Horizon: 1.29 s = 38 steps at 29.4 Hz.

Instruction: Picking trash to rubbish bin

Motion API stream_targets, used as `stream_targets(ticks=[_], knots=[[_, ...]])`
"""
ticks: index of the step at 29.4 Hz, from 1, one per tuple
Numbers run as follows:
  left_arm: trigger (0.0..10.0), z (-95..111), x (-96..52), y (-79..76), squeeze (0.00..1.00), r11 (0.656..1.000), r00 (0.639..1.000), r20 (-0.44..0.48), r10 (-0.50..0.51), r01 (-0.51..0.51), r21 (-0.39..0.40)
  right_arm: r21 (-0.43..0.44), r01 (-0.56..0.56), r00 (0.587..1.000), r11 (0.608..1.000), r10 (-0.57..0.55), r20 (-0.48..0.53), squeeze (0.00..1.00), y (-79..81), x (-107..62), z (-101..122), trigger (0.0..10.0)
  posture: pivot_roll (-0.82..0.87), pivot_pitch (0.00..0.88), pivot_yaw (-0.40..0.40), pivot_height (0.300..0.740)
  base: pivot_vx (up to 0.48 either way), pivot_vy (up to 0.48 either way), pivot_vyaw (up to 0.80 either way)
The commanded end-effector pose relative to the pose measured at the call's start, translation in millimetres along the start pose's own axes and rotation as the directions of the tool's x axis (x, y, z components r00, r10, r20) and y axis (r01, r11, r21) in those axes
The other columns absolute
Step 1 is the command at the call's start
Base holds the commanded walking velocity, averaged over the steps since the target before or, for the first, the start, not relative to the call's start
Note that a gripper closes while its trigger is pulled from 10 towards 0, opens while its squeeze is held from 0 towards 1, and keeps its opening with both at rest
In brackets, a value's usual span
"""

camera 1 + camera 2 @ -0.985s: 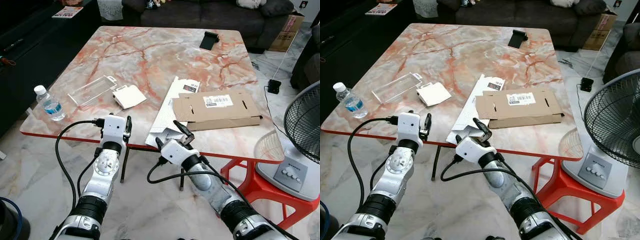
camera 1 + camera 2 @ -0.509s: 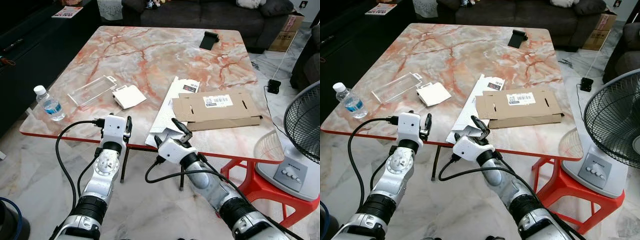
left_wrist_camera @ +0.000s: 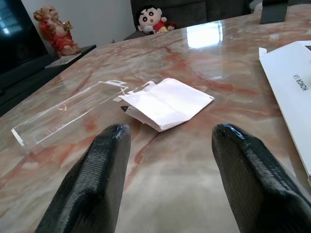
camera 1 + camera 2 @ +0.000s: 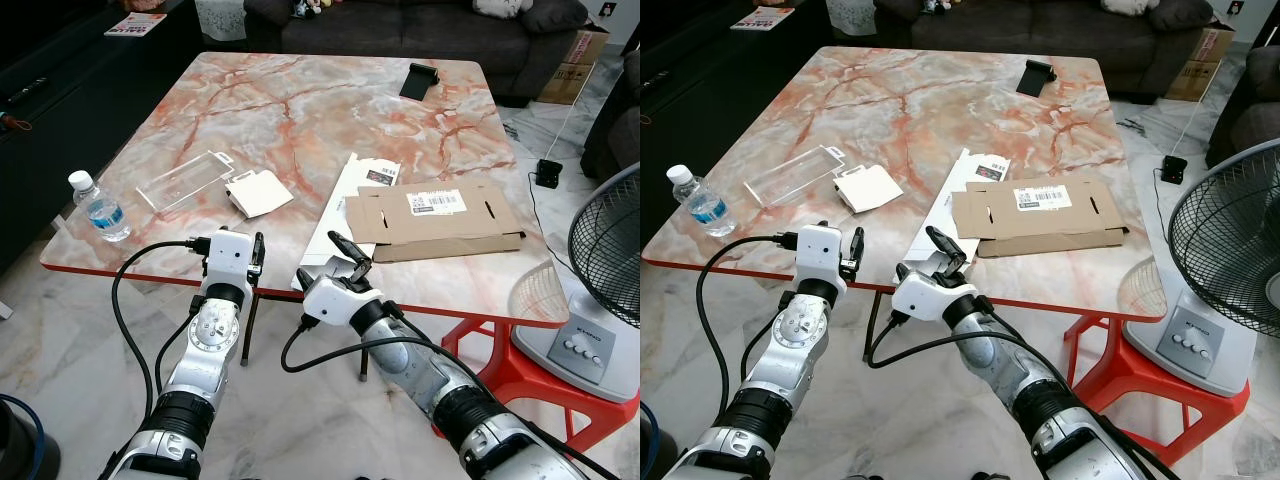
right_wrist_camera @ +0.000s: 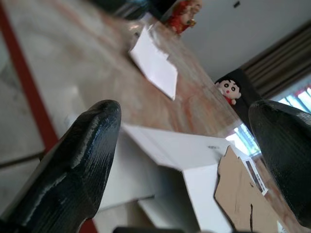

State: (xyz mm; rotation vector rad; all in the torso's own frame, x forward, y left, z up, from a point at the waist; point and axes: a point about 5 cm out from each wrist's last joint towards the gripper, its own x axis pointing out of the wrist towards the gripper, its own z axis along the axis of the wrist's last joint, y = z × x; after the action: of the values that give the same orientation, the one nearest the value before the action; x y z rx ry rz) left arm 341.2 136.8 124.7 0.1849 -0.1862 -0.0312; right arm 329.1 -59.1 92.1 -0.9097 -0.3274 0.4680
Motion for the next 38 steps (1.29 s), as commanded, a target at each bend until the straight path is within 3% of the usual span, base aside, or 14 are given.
stream_targets(ticks=[1, 26, 38], knots=[[10.0, -4, -0.7, 0.7, 0.0, 1.0, 1.0, -0.026, -0.006, 0.007, 0.025, -0.037, -0.013, 1.0, 0.999, 0.013, -0.002, 0.0, 0.4, 1.6, 0, 10.0, 0.11, 0.09, 0.002, 0.74, 0.0, 0.0, 0.0], [10.0, -2, 3.6, 3.3, 0.0, 0.999, 0.999, -0.036, 0.0, 0.001, 0.038, -0.114, 0.043, 0.979, 0.993, -0.064, -0.195, 0.0, -20.1, 2.2, -29, 10.0, 0.11, 0.115, 0.008, 0.74, 0.0, 0.0, 0.0], [10.0, 0, 4.5, 2.0, 0.0, 0.999, 0.999, -0.032, -0.006, 0.008, 0.038, -0.007, 0.102, 0.967, 0.995, -0.101, -0.233, 0.0, -23.2, 6.5, -27, 10.0, 0.11, 0.106, 0.009, 0.74, 0.0, 0.0, 0.0]])
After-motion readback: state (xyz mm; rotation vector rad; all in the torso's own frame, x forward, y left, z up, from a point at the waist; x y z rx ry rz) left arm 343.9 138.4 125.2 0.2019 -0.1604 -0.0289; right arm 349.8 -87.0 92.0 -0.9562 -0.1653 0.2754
